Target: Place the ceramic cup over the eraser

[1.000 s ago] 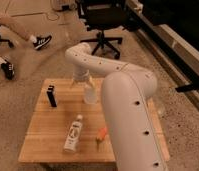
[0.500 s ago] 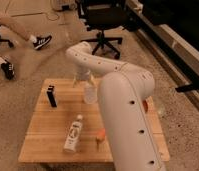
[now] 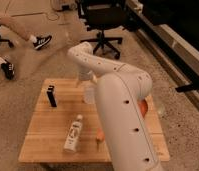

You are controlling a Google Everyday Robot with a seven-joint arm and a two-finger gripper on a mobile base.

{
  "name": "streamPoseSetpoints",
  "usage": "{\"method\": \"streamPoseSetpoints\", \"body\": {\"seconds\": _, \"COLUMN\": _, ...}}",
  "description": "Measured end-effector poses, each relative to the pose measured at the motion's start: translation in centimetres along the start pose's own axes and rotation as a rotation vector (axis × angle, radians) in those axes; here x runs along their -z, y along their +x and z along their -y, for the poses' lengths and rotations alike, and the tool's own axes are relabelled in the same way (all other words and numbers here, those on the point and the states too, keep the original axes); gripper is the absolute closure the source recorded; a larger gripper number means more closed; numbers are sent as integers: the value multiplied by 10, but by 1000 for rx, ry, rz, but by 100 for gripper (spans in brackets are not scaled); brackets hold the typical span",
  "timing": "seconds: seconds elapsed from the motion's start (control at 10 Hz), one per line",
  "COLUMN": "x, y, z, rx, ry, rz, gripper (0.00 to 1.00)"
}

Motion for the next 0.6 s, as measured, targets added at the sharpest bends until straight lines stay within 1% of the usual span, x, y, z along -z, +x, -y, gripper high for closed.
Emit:
{"method": "streamPoseSetpoints", "body": {"seconds": 0.2, "x": -5, "y": -3, "z": -2, "rx": -2, "ry": -2, "rz": 15, "gripper": 20}}
{"method": "streamPoseSetpoints", "body": {"seconds": 0.3, "x": -10, "y": -6, "z": -4, "rx": -5, "ry": -4, "rz": 22, "gripper": 23}}
{"method": "streamPoseSetpoints", "body": {"seconds": 0.5, "x": -17, "y": -5, "z": -7, "rx": -16, "ry": -3, "rz": 13, "gripper": 40}}
{"method": "streamPoseSetpoints", "body": {"seconds": 0.6, "x": -20, "y": -4, "z": -11, "rx": -27, "ry": -3, "rz": 8, "gripper": 54}}
